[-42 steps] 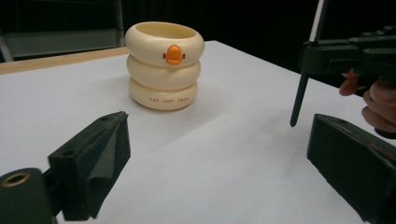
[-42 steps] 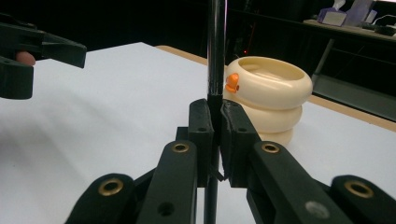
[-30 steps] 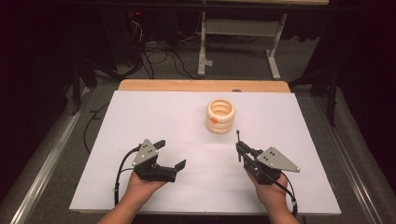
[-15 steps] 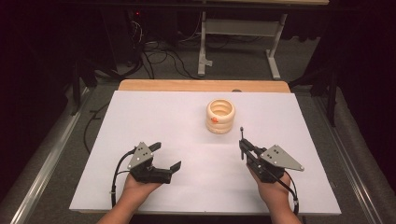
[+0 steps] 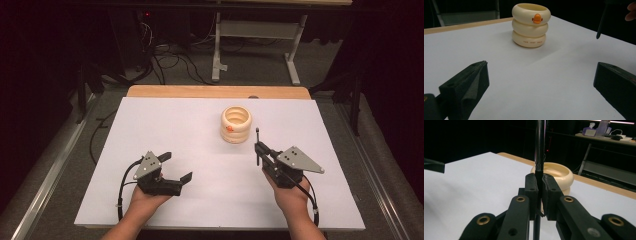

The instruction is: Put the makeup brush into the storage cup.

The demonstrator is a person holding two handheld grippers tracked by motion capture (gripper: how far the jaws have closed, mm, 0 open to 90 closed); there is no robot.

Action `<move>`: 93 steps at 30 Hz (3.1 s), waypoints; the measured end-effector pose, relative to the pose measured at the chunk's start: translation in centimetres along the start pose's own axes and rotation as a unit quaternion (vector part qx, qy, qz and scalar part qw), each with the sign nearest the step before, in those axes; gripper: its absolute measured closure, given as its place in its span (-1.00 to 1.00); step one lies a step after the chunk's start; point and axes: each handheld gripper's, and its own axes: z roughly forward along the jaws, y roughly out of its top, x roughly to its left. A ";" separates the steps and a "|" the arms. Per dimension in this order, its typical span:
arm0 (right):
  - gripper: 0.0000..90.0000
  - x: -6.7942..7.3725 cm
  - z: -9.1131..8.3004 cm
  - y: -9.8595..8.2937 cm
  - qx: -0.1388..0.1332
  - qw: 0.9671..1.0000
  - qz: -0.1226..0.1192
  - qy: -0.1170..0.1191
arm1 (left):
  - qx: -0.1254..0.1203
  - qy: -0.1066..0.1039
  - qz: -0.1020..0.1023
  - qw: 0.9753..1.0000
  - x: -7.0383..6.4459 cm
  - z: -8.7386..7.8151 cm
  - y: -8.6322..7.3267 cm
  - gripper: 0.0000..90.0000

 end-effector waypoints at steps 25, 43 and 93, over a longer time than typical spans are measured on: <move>0.92 -0.5 2.3 5.0 -0.006 1.000 -0.004 -0.009 | -0.011 -0.003 -0.004 1.000 0.1 -0.3 0.2 -0.97; 0.92 -2.1 6.1 5.3 -0.001 1.000 0.014 -0.028 | -0.013 -0.005 -0.006 1.000 0.2 -0.4 0.2 -0.94; 0.91 -2.9 13.4 7.2 0.013 0.999 0.031 -0.037 | -0.025 -0.004 -0.004 1.000 0.2 -0.8 0.5 -0.94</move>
